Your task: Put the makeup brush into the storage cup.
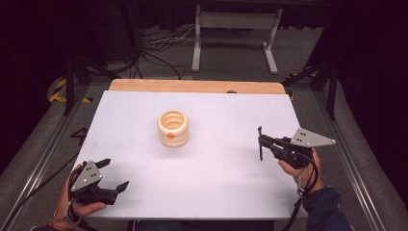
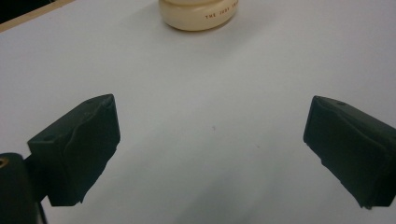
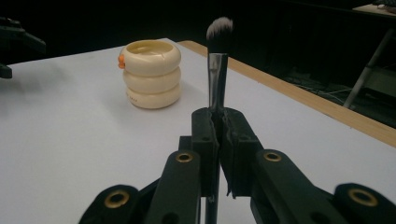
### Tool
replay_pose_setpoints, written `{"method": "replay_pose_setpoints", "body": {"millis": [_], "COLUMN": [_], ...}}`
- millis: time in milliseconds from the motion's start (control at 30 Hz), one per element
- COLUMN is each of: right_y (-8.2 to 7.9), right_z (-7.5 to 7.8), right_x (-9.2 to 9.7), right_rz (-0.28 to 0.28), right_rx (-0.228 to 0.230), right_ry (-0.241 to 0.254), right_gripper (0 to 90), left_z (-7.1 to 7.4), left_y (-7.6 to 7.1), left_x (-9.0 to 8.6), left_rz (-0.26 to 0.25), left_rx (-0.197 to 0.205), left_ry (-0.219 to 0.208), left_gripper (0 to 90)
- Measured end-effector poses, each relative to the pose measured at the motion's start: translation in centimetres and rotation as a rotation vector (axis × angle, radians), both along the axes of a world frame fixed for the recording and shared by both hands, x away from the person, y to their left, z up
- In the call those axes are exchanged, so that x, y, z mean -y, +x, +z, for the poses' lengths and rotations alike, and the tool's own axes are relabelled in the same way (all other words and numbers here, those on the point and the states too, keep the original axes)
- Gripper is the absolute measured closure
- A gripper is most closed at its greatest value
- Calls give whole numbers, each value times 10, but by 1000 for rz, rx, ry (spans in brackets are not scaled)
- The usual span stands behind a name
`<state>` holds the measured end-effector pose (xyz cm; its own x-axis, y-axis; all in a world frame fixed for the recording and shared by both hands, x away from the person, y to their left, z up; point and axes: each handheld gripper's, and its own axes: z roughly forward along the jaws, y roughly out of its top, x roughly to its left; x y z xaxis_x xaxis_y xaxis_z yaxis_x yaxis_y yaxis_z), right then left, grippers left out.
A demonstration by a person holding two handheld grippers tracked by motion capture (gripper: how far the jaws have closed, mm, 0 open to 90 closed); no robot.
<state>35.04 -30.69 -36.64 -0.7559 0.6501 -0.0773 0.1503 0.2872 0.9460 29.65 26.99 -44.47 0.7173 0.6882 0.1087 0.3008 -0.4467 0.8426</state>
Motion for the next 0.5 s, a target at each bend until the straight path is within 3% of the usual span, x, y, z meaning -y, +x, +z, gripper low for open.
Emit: {"method": "replay_pose_setpoints", "body": {"millis": [500], "right_y": [3], "right_z": [10], "right_x": [-14], "right_rz": [-16], "right_rx": [41], "right_ry": [39], "right_gripper": [850], "left_z": [-1], "left_y": [1], "left_x": [0], "left_rz": [3], "left_rx": [-3], "left_ry": [5], "left_gripper": [44]}}
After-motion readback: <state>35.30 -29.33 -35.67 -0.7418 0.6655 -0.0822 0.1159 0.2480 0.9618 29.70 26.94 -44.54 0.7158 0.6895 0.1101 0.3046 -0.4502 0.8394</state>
